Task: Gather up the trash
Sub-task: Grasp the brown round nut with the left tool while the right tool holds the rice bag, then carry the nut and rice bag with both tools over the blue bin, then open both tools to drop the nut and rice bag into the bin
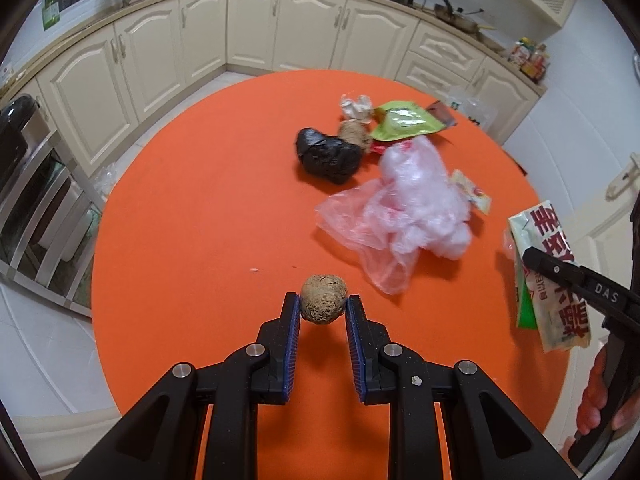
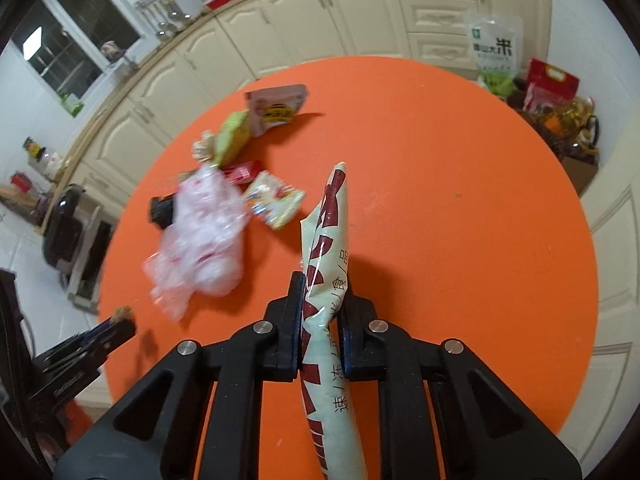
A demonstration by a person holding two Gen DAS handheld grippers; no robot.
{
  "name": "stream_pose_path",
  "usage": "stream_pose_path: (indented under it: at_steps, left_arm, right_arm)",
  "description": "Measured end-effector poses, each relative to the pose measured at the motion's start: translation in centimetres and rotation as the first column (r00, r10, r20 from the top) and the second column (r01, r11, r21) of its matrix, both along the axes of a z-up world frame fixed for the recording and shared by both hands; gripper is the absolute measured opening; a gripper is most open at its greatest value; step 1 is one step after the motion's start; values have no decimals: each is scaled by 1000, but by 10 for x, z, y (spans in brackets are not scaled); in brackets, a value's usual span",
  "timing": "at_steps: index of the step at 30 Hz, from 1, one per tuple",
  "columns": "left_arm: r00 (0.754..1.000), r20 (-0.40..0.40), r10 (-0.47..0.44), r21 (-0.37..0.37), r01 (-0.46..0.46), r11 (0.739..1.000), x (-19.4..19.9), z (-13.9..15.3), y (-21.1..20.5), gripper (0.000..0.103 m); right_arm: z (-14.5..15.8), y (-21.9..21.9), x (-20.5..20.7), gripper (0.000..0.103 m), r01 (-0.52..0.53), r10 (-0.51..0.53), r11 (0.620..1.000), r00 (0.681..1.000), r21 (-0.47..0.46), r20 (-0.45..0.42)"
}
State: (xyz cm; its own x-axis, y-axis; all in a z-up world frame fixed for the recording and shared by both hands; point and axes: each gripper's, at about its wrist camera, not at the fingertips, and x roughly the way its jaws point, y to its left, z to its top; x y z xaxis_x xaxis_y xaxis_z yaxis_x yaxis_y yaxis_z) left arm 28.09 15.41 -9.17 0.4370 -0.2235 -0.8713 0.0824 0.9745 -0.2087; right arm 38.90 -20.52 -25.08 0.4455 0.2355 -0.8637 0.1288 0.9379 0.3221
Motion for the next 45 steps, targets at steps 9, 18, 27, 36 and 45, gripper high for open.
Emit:
stream_pose_path:
  at_steps: [9,18,27,36,45]
  left_arm:
    - [996,73,-41,36,38,999,-30,21,-36,19]
    - [960,119,-253,62,247,967,-65,35,-135,19]
    - [861,95,-499,93,492,866,-100,27,-265,19]
    - [754,1,-657,126,651,748,-112,-8,-372,19]
    - [744,-100,-660,184,666,723,-79,-25,-430,44]
  right_arm:
    - [34,-15,-57,14,52,-52,999,996,5,71]
    - [70,-79,-147,14,222,-215,975,963,-24,159]
    - [71,-159,-229,14,420,-410,907,900,-41,148]
    - [50,-221,-279,14,559,-552,827,827,-61,108]
    - [24,-253,-279,15,583,-581,811,812,-46,52]
